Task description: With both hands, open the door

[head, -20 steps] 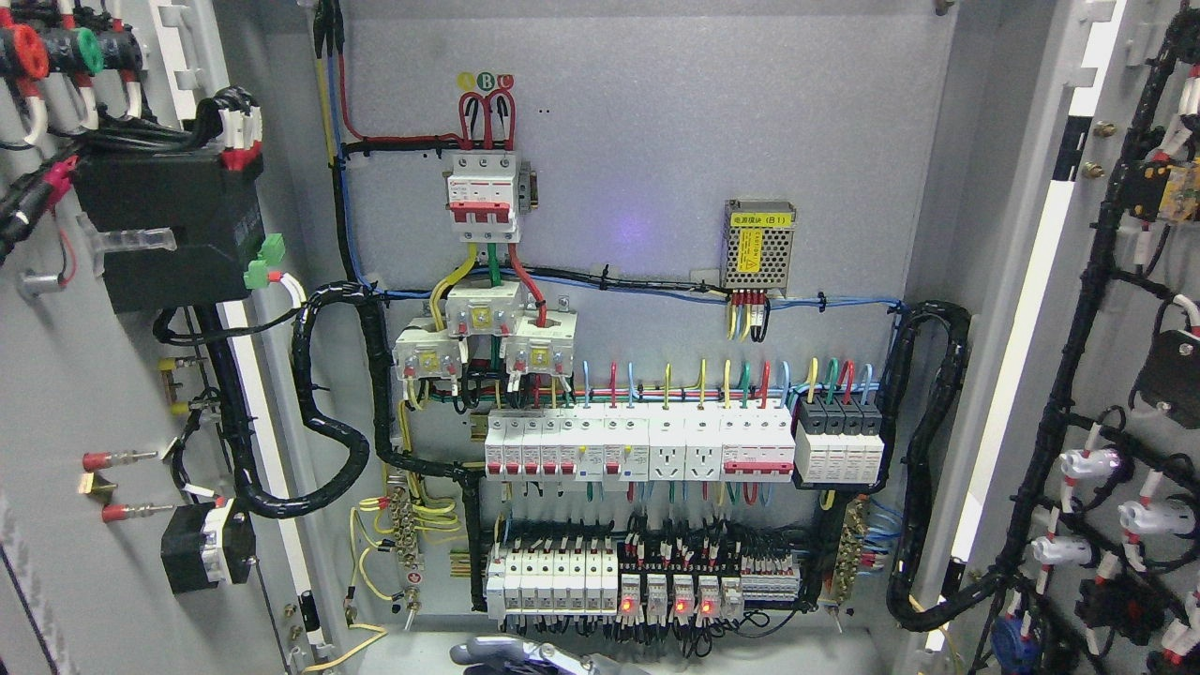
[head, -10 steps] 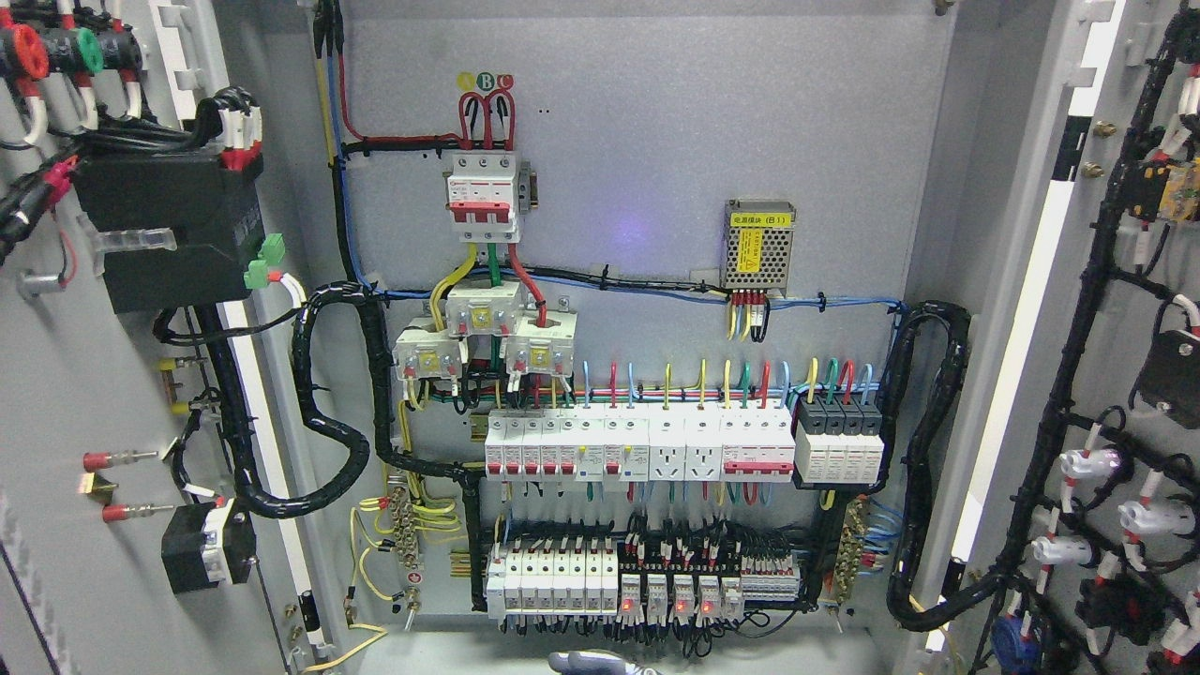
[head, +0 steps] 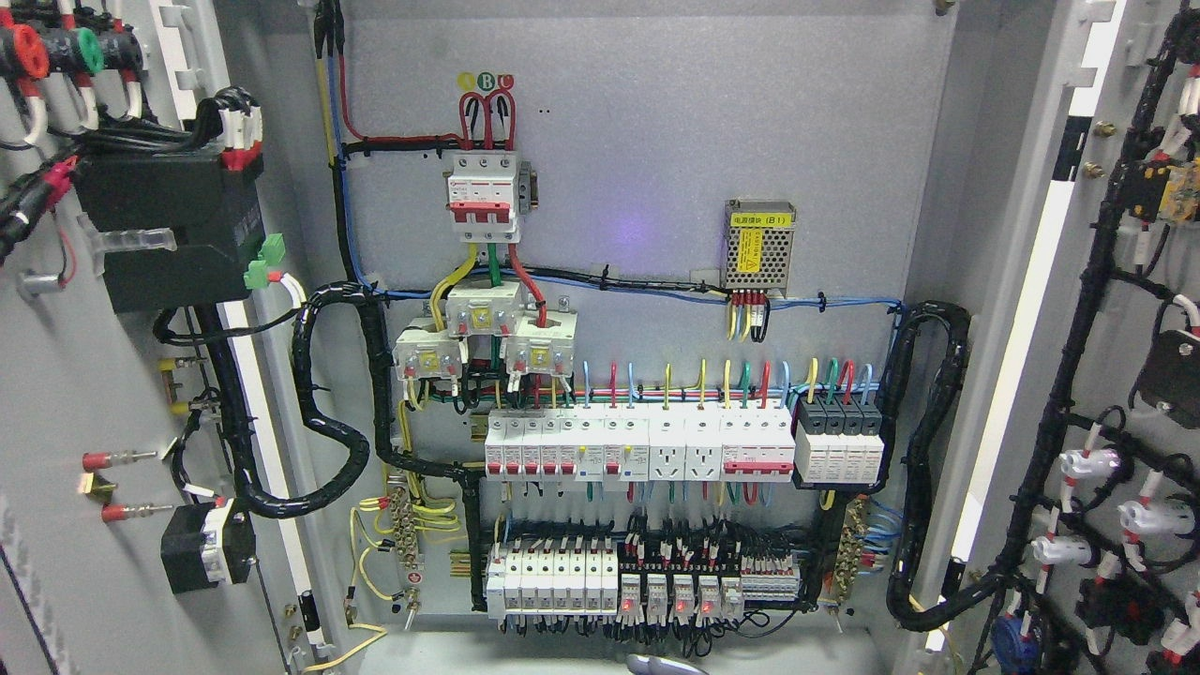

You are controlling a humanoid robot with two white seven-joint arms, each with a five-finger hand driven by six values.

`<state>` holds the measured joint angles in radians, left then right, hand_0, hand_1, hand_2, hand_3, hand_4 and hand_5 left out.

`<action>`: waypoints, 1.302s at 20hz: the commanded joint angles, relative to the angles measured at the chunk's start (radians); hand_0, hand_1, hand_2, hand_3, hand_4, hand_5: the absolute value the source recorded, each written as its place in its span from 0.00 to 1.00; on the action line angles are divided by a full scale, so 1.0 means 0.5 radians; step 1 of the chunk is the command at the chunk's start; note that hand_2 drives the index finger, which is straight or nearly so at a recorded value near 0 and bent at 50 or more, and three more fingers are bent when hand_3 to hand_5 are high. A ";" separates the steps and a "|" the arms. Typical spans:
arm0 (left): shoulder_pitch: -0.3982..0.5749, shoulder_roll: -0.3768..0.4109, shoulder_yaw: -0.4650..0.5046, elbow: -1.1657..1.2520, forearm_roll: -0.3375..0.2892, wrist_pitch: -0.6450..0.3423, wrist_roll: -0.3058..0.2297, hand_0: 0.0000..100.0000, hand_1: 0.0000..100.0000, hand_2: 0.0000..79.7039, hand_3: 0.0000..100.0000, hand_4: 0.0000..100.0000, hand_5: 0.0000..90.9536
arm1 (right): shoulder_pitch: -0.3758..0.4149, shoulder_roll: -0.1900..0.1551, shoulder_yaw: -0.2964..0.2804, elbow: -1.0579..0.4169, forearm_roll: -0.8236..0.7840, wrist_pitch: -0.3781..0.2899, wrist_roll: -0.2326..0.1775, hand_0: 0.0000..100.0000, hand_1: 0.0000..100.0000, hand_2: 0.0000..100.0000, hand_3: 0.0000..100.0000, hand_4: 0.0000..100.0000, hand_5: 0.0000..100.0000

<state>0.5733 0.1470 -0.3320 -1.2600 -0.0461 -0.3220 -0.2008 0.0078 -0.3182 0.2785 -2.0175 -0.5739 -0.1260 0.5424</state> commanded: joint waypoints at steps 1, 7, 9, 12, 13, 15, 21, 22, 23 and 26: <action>0.065 0.151 -0.170 -0.916 0.006 0.003 0.000 0.00 0.00 0.00 0.00 0.00 0.00 | 0.131 -0.063 -0.247 -0.055 0.000 -0.092 -0.002 0.00 0.00 0.00 0.00 0.00 0.00; -0.008 0.145 -0.137 -1.115 0.003 0.021 0.000 0.00 0.00 0.00 0.00 0.00 0.00 | 0.343 -0.075 -0.406 -0.064 -0.006 -0.324 -0.002 0.00 0.00 0.00 0.00 0.00 0.00; -0.045 0.145 -0.100 -1.180 0.003 0.024 0.003 0.00 0.00 0.00 0.00 0.00 0.00 | 0.392 -0.078 -0.431 -0.061 -0.003 -0.419 -0.005 0.00 0.00 0.00 0.00 0.00 0.00; -0.073 0.142 -0.075 -1.238 0.003 0.027 0.000 0.00 0.00 0.00 0.00 0.00 0.00 | 0.457 -0.085 -0.449 -0.064 -0.006 -0.472 -0.005 0.00 0.00 0.00 0.00 0.00 0.00; -0.085 0.142 -0.066 -1.250 0.003 0.024 0.000 0.00 0.00 0.00 0.00 0.00 0.00 | 0.472 -0.085 -0.462 -0.067 -0.006 -0.493 -0.005 0.00 0.00 0.00 0.00 0.00 0.00; -0.097 0.142 -0.057 -1.284 0.006 0.024 0.000 0.00 0.00 0.00 0.00 0.00 0.00 | 0.500 -0.085 -0.514 -0.067 -0.009 -0.539 -0.008 0.00 0.00 0.00 0.00 0.00 0.00; -0.244 0.142 0.035 -1.358 0.022 0.043 0.006 0.00 0.00 0.00 0.00 0.00 0.00 | 0.521 -0.078 -0.658 -0.067 -0.155 -0.543 -0.008 0.00 0.00 0.00 0.00 0.00 0.00; -0.284 0.139 0.044 -1.358 0.025 0.061 0.006 0.00 0.00 0.00 0.00 0.00 0.00 | 0.518 -0.085 -0.676 -0.067 -0.269 -0.540 -0.008 0.00 0.00 0.00 0.00 0.00 0.00; -0.327 0.133 0.053 -1.358 0.025 0.070 0.006 0.00 0.00 0.00 0.00 0.00 0.00 | 0.518 -0.094 -0.692 -0.067 -0.352 -0.540 -0.008 0.00 0.00 0.00 0.00 0.00 0.00; -0.450 0.114 0.057 -1.361 0.025 0.067 0.012 0.00 0.00 0.00 0.00 0.00 0.00 | 0.518 -0.134 -0.772 -0.085 -0.377 -0.546 -0.008 0.00 0.00 0.00 0.00 0.00 0.00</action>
<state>0.4402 0.2095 -0.3383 -1.8450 -0.0182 -0.2917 -0.1984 0.2572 -0.3591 0.0132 -2.0484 -0.6838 -0.3967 0.5381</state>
